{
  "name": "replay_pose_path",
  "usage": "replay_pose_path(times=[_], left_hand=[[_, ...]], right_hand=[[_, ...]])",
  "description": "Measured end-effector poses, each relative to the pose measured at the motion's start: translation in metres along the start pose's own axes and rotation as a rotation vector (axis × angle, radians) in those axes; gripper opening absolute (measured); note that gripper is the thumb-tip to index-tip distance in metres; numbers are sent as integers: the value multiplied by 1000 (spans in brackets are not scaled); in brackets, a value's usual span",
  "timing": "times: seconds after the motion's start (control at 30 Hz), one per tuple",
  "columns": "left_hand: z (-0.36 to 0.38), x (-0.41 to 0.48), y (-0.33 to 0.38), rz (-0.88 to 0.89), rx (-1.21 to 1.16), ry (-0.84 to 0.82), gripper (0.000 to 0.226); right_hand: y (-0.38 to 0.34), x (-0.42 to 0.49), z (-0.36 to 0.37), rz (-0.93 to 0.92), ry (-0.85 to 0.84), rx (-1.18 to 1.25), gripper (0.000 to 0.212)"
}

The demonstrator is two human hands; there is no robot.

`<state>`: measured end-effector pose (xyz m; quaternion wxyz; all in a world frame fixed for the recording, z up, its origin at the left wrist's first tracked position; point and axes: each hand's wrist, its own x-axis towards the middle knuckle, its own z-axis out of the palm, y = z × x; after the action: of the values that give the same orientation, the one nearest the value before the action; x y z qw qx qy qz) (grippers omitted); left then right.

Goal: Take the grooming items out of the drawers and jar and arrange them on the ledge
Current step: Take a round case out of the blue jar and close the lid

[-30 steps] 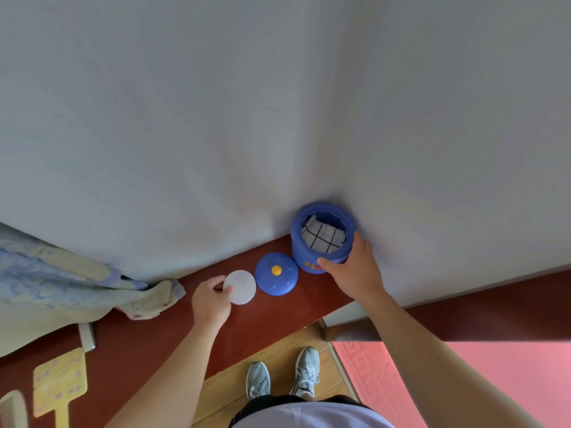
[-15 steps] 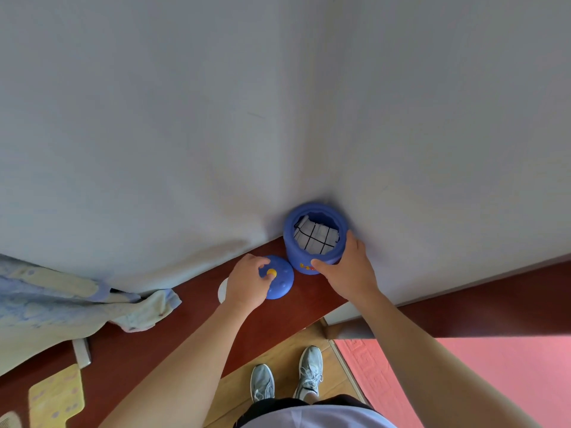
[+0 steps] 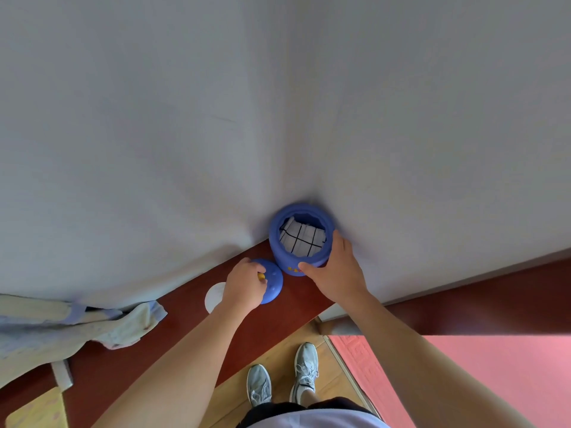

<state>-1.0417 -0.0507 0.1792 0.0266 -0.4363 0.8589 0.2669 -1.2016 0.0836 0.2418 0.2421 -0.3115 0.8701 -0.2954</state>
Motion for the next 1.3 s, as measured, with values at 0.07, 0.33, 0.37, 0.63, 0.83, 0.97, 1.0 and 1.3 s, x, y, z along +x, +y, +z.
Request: replay_pose_path(times=[0.07,0.33,0.37,0.63,0.83,0.97,1.0,1.3], left_hand=[[-4,0,-1,-5,-39,25,8],[-31,-13,-2,-44,-191,135,19],[-34,-16,-2,-46,-208,149,19],[-69,-31,2,-3,-251,269,9],[-92,-20,37,140,-267,305,13],[-97,-6,57,188,-276,284,12],[-97,-2,61,199,-273,274,11],[-90,25,96,289,-183,168,4]], right_hand=[[0,0,0,6,-3,-9,98],[0,1,0,15,-8,-24,99],[0,1,0,14,-10,-20,100],[1,2,2,20,-9,-18,102],[1,2,1,6,0,-12,98],[0,2,0,-19,0,8,93],[0,2,0,-21,-3,15,92],[-1,-1,-3,-31,20,75,87]])
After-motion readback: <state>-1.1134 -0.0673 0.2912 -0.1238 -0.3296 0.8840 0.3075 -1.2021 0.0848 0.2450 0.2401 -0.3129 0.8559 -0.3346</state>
